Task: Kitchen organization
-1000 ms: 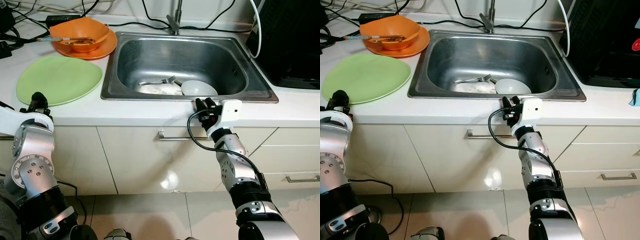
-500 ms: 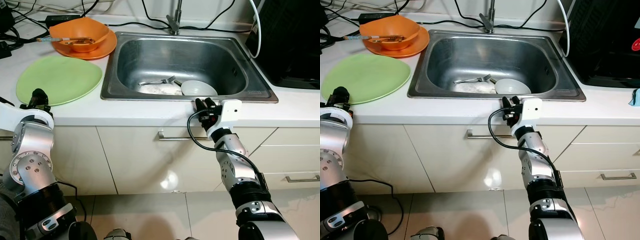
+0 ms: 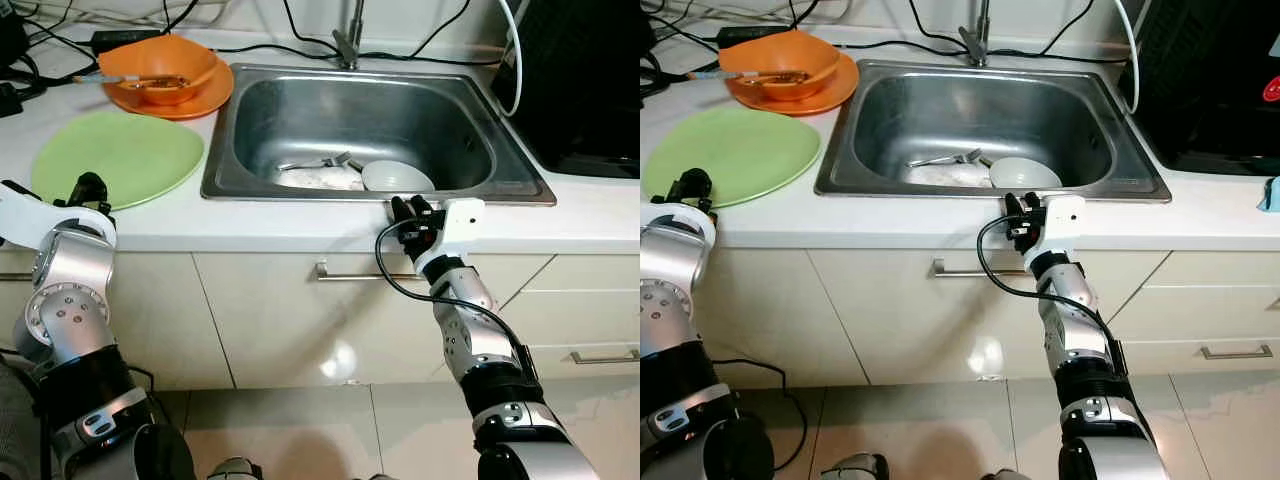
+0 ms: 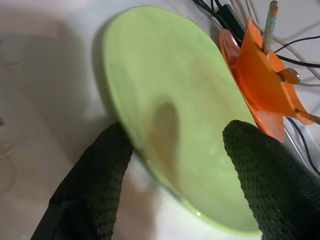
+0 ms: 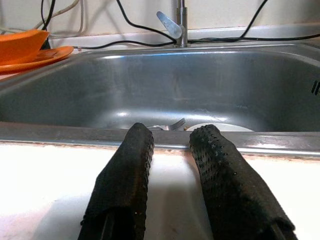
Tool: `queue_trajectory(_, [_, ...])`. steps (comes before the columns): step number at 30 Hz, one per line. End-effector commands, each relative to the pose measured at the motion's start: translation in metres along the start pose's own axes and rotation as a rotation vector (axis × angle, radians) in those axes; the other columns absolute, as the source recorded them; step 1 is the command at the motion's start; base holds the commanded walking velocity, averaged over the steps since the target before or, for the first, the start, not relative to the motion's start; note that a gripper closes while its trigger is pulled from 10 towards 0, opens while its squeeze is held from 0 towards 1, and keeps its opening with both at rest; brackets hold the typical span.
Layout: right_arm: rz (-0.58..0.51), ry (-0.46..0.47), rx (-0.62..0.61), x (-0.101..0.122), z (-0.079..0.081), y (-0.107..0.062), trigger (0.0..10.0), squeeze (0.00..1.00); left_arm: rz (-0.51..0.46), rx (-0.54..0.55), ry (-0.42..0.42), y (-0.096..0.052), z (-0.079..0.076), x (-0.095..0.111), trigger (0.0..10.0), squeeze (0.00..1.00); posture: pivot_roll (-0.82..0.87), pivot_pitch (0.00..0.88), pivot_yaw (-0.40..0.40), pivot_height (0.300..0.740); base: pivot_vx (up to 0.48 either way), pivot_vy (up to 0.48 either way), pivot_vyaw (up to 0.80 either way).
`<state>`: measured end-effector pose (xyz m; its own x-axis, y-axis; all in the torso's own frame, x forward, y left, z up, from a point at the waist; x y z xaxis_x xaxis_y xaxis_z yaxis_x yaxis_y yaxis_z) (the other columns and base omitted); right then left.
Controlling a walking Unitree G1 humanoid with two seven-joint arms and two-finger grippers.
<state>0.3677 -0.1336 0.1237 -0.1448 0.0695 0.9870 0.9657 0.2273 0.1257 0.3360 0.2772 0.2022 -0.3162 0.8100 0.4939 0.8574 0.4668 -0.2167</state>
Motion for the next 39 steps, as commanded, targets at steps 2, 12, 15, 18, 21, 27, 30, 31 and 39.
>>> queue_trajectory(2, [-0.009,-0.007,-0.001,0.003,-0.005,-0.001,10.0,0.00,0.036,-0.002,0.001,0.007,-0.006,-0.007,10.0,0.00,-0.02,0.093,-0.059,0.740,0.000,0.000,0.00])
queue_trajectory(12, [-0.007,-0.020,-0.001,0.005,-0.010,-0.003,10.0,0.00,0.073,-0.041,-0.030,0.016,-0.024,-0.017,10.0,0.00,-0.04,0.100,-0.070,0.740,0.000,0.000,0.00])
queue_trajectory(15, [-0.006,-0.025,0.003,0.006,-0.010,-0.003,10.0,0.00,0.082,-0.070,-0.039,0.019,-0.036,-0.022,10.0,0.00,-0.04,0.102,-0.074,0.740,0.000,0.000,0.00])
queue_trajectory(18, [-0.007,-0.027,0.003,0.006,-0.011,-0.003,10.0,0.00,0.081,-0.072,-0.043,0.019,-0.037,-0.023,10.0,0.00,-0.04,0.104,-0.074,0.740,0.000,0.000,0.00])
queue_trajectory(21, [-0.005,-0.027,0.000,0.006,-0.012,-0.004,10.0,0.00,0.081,-0.072,-0.045,0.019,-0.035,-0.025,0.0,0.00,-0.05,0.106,-0.074,0.740,0.000,0.000,0.00])
queue_trajectory(27, [-0.002,-0.027,-0.001,0.006,-0.012,-0.004,10.0,0.00,0.062,-0.063,-0.039,0.018,-0.033,-0.026,0.0,0.00,-0.04,0.105,-0.076,0.740,0.000,0.000,0.00])
queue_trajectory(30, [-0.002,-0.026,0.000,0.007,-0.012,-0.003,10.0,0.00,0.058,-0.064,-0.037,0.017,-0.034,-0.027,0.0,0.00,-0.04,0.103,-0.076,0.740,0.000,0.000,0.00])
queue_trajectory(31, [-0.002,-0.026,0.000,0.007,-0.012,-0.003,10.0,0.00,0.058,-0.063,-0.037,0.017,-0.034,-0.027,0.0,0.00,-0.04,0.103,-0.076,0.740,0.000,0.000,0.00])
queue_trajectory(39, [-0.004,-0.023,0.003,0.007,-0.010,-0.001,10.0,0.00,0.047,-0.038,-0.044,0.013,-0.028,-0.032,0.0,0.00,-0.04,0.100,-0.075,0.740,0.000,0.000,0.00])
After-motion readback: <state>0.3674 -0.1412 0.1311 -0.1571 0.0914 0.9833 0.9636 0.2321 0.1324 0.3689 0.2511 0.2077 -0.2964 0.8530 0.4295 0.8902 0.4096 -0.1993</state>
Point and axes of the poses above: a point about 5 cm out from each wrist's last joint towards the gripper, its own y axis pointing out of the wrist towards the gripper, its own x axis along the axis of the wrist's last joint, z = x × y, the point moved 2 cm from there along y, pointing out of the wrist towards the gripper, and after that the axes turned 13 degrees about -y, right-handed, at the moved point
